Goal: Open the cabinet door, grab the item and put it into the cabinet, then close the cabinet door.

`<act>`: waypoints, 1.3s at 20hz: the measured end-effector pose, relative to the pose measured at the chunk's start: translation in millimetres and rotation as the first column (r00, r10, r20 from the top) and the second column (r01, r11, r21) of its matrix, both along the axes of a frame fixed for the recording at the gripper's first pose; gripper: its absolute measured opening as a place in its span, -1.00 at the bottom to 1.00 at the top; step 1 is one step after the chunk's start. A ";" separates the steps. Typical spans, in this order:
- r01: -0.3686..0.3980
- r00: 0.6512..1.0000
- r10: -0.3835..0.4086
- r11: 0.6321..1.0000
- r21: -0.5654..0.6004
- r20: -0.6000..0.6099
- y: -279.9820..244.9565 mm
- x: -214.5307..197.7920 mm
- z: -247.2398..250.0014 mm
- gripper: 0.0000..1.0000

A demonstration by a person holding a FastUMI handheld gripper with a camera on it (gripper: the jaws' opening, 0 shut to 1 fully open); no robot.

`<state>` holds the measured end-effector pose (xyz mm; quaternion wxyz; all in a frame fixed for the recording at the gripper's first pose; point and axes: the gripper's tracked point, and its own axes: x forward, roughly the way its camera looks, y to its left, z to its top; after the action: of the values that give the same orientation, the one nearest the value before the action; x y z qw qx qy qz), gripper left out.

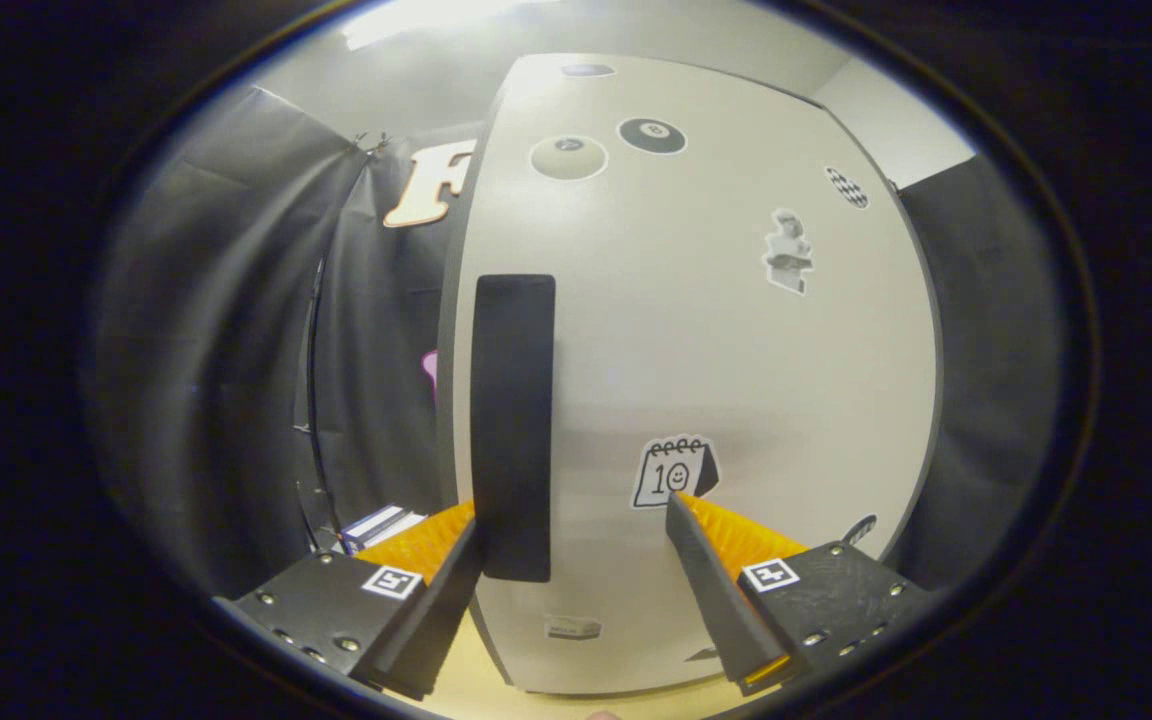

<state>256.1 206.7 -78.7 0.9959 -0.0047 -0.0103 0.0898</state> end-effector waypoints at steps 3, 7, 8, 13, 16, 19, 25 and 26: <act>0.028 1.000 -0.028 1.000 0.005 0.011 0.0 0.7 0.1 1.00; 0.034 0.999 -0.034 0.999 0.005 0.019 0.2 2.0 0.3 1.00; 0.025 1.000 -0.025 1.000 0.007 0.011 0.6 2.4 -0.4 1.00; -0.024 0.999 0.026 0.999 0.046 -0.035 -3.6 -18.3 4.2 1.00; -0.024 1.000 0.025 0.999 0.041 -0.016 -17.7 -46.1 16.2 1.00; -0.009 1.000 0.009 1.000 0.015 -0.024 -43.9 -77.9 25.1 0.99; 0.049 0.999 -0.048 0.999 0.025 -0.017 -97.2 -144.2 41.0 1.00; 0.056 0.998 -0.056 0.998 0.023 -0.016 -103.6 -154.3 42.8 1.00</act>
<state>101.8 103.2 -35.9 0.9980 0.0074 -0.0037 0.0619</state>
